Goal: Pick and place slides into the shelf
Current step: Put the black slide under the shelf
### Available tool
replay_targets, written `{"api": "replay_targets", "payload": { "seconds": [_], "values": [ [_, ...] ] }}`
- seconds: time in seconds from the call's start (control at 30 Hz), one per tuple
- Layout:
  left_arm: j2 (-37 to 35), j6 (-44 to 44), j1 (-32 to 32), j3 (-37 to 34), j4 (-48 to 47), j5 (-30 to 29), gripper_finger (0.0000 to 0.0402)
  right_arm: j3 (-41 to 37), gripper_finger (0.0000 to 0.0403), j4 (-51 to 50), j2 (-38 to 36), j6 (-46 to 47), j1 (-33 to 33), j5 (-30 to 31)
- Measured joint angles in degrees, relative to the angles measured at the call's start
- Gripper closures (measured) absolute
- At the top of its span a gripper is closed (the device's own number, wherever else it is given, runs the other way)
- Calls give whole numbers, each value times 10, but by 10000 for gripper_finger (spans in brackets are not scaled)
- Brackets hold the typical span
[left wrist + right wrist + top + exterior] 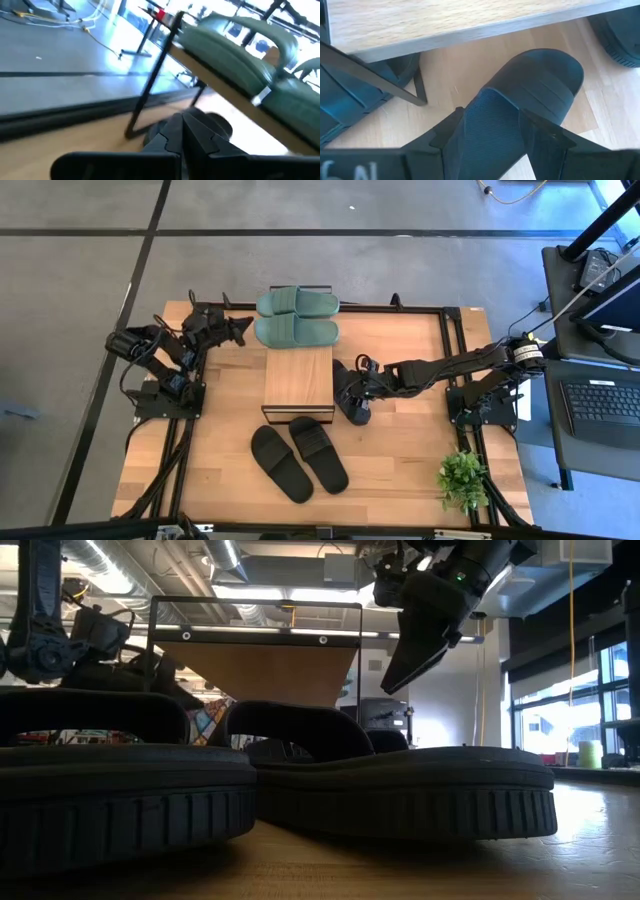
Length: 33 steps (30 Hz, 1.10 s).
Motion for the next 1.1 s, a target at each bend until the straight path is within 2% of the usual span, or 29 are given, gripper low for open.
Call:
{"api": "replay_targets", "payload": {
  "seconds": [0.27, 0.43, 0.5, 0.57, 0.8, 0.87, 0.93, 1.1],
  "values": [
    [0, -4, 15, 57, -6, -5, 401, 0, 218, -8, 0, -1, 0, 0],
    [-20, 13, 12, 96, -85, 18, 402, 0, 218, -12, 0, 1, 0, 0],
    [-50, 47, 3, 111, -155, 16, 402, 0, 218, -12, 0, 3, 0, 1],
    [-100, 95, -5, 127, -256, -16, 402, 0, 218, -13, 0, 5, 0, 1],
    [-306, 239, -47, 219, -695, -249, 402, 0, 218, -13, 0, 1, 0, 1],
    [-351, 255, -70, 238, -785, -296, 402, 0, 218, -12, 0, -1, 0, 1],
    [-391, 269, -96, 243, -839, -297, 402, 0, 218, -12, 0, -3, 0, 1],
    [-484, 286, -157, 243, -924, -250, 402, 0, 218, -30, 0, -29, 2, -6]
  ]
}}
